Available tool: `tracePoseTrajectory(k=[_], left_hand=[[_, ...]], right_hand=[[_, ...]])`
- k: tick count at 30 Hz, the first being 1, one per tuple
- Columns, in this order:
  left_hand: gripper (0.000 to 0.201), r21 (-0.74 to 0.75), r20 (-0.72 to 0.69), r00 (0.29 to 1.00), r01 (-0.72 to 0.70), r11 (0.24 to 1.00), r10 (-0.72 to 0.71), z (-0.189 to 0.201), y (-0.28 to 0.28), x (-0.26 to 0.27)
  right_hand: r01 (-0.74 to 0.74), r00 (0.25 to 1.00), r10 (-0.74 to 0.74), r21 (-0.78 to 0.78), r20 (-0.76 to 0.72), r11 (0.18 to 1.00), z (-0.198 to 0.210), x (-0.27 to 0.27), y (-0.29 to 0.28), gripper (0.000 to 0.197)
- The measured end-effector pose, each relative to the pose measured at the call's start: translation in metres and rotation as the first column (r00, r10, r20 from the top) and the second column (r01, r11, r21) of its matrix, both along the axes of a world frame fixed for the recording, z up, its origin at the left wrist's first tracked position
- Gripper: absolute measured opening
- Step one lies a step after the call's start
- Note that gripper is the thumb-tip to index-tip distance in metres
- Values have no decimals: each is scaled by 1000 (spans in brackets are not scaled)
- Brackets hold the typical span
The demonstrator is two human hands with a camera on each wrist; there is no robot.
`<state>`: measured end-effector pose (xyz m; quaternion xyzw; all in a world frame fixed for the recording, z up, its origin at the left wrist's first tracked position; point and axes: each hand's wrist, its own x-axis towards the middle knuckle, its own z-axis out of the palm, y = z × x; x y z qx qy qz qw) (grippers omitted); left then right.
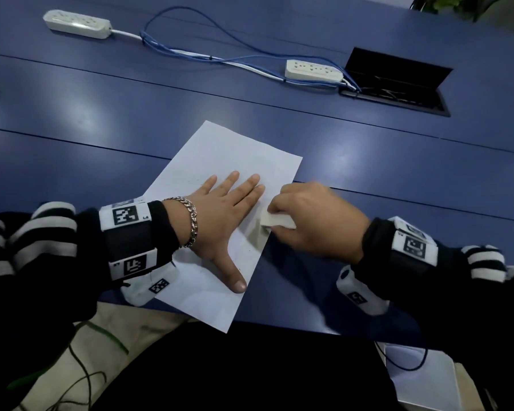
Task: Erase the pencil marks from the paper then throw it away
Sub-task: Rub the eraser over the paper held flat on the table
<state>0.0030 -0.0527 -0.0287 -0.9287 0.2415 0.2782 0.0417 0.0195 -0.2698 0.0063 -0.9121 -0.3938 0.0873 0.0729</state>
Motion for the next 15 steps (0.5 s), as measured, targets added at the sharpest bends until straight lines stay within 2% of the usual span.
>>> tracePoseTrajectory(k=[4,6,9,10,12,15], left_hand=[[178,4,11,1000,-7,1000,7,0,-1,-1],[178,4,8,1000,-8,1000,8,0,-1,-1],[176,1,5,1000,-12,1000,12,2,0,0],[176,1,1,1000,-14,1000,14,2,0,-1],[176,4,7,1000,-14,1000,14,2,0,-2],[177,11,14,1000,-12,1000,12,3,-1,-5]], right_hand=[[-216,968,211,-20,-137,976,2,-45,7,19],[-182,974,175,-40,-145,982,2,-30,5,19],[1,1000,-1,-26,-3,1000,1,8,-1,28],[18,1000,-17,-13,25,1000,-1,9,-3,31],[-30,999,30,10,19,999,0,-11,0,30],[-110,989,107,-21,-101,994,0,-49,5,25]])
